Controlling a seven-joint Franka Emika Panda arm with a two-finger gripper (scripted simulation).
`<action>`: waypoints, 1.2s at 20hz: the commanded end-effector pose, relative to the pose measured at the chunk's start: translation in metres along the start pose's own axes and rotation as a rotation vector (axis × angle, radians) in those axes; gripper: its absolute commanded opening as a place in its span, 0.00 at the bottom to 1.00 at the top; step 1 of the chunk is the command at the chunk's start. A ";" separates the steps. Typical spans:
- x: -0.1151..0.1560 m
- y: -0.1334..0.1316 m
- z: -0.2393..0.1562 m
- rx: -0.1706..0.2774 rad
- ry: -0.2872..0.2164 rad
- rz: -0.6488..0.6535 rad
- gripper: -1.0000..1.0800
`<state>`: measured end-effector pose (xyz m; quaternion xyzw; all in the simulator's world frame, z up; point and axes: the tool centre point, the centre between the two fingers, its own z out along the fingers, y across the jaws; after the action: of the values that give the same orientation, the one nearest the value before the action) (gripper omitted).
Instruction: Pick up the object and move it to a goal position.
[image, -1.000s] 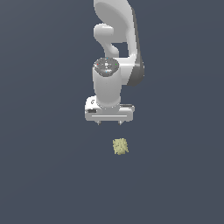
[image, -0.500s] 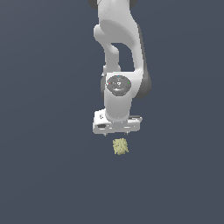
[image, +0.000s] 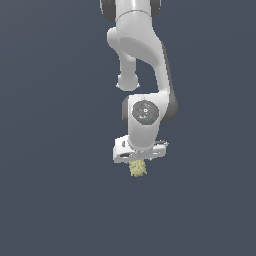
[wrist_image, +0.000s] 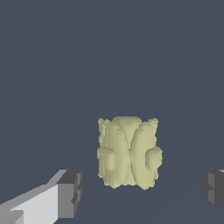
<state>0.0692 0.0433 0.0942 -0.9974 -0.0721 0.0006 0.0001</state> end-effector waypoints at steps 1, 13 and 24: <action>0.002 -0.001 0.002 0.000 0.001 -0.005 0.96; 0.001 -0.002 0.038 0.000 0.001 -0.005 0.96; 0.003 -0.002 0.053 0.000 0.001 -0.006 0.00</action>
<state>0.0712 0.0451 0.0415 -0.9972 -0.0748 0.0004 0.0000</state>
